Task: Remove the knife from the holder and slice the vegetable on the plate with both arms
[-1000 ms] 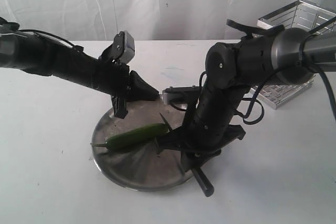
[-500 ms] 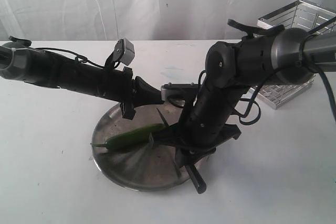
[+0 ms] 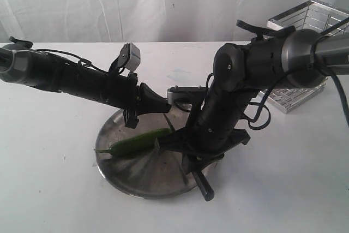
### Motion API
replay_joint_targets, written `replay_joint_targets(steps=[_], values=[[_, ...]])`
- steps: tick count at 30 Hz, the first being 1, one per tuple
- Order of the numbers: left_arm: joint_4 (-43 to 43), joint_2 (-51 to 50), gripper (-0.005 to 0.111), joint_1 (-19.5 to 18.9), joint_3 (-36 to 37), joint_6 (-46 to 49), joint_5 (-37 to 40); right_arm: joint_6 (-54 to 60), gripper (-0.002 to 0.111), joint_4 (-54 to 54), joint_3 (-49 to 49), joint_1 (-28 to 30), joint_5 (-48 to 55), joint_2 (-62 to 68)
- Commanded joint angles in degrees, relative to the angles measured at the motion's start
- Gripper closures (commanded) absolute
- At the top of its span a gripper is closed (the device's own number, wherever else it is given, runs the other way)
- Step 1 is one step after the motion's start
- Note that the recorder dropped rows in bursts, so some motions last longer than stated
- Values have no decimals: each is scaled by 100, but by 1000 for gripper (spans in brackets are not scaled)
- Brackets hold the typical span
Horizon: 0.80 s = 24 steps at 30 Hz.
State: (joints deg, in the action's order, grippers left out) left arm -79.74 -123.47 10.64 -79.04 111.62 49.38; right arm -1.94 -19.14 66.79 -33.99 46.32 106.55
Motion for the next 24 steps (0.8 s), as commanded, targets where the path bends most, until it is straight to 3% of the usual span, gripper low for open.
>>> replay_joint_targets(steps=[1, 12, 17, 24], values=[[140, 8, 106, -16, 37, -141, -28, 71, 108, -9, -22, -22, -20, -12], [-232, 8, 106, 78, 37, -154, -38, 71, 108, -9, -22, -22, -20, -12], [-195, -39, 106, 327, 37, -236, -812, 71, 108, -9, -22, -22, -20, -12], [-195, -306, 106, 336, 37, -286, -869, 71, 108, -9, -22, -22, -20, -12]])
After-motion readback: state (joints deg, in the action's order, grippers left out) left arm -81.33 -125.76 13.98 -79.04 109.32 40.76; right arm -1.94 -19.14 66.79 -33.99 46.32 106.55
